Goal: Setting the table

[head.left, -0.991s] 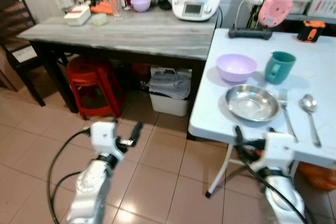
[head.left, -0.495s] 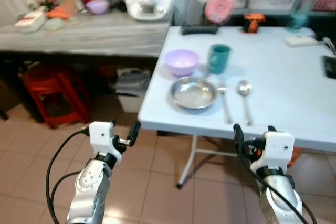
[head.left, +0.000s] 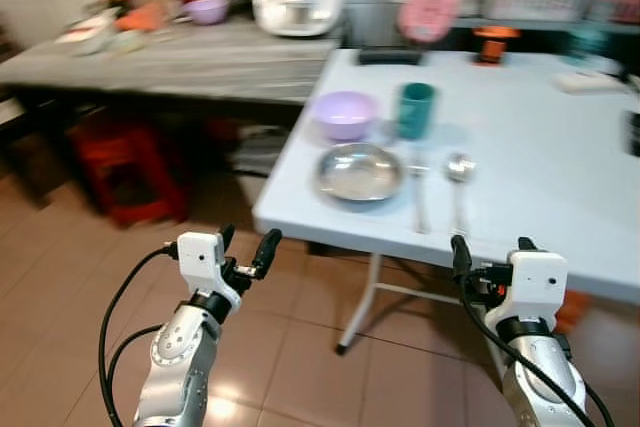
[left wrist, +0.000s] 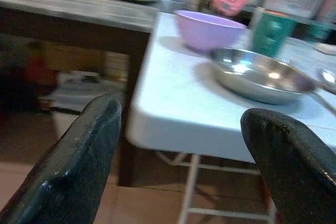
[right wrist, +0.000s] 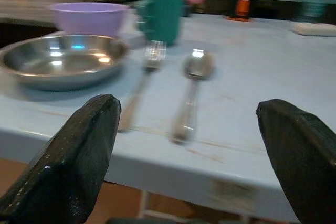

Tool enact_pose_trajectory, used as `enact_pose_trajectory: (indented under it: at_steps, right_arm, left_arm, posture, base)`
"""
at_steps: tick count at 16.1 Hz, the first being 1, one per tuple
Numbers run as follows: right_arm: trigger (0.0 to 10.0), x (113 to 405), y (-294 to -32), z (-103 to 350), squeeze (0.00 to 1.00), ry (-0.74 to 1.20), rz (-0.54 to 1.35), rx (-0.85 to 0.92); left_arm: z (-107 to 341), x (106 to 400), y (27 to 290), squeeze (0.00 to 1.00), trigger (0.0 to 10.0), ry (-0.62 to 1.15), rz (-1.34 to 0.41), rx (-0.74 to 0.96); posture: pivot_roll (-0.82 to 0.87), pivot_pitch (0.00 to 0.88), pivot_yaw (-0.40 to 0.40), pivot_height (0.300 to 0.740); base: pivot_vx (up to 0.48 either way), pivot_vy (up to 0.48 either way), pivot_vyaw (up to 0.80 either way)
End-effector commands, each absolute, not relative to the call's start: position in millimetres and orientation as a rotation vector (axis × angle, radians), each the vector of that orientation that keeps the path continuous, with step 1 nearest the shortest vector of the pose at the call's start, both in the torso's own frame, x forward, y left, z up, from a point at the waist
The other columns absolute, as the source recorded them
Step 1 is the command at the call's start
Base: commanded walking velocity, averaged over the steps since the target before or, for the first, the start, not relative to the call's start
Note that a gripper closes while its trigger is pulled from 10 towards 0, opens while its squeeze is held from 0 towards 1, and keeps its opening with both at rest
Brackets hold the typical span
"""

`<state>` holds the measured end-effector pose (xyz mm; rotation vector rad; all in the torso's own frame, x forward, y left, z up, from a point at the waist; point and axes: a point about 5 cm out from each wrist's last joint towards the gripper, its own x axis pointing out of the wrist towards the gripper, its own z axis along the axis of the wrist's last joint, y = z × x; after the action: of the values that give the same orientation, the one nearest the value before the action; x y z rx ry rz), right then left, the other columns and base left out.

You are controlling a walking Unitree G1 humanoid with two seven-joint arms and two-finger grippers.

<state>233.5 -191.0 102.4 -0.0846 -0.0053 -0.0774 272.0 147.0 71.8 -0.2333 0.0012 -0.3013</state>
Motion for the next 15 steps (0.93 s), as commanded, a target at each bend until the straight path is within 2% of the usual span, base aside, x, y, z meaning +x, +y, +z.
enact_pose_trajectory:
  at_steps: [1,15]
  right_arm:
    - [10.0,234.3,-186.4,108.4,0.0,-0.034,-0.06,-0.082]
    - [10.0,231.9,-188.3,113.5,0.0,-0.06,-0.075,-0.073]
  left_arm:
    - [77.0,272.5,151.0,0.0,10.0,-0.017,-0.301,-0.232]
    - [80.5,272.9,144.3,0.0,10.0,-0.026,-0.353,-0.259]
  posture:
    - [-0.14,0.0,0.077,0.74]
    - [-0.16,0.0,0.086,0.74]
  base:
    - [0.0,0.0,0.44]
    - [0.409,0.0,0.0]
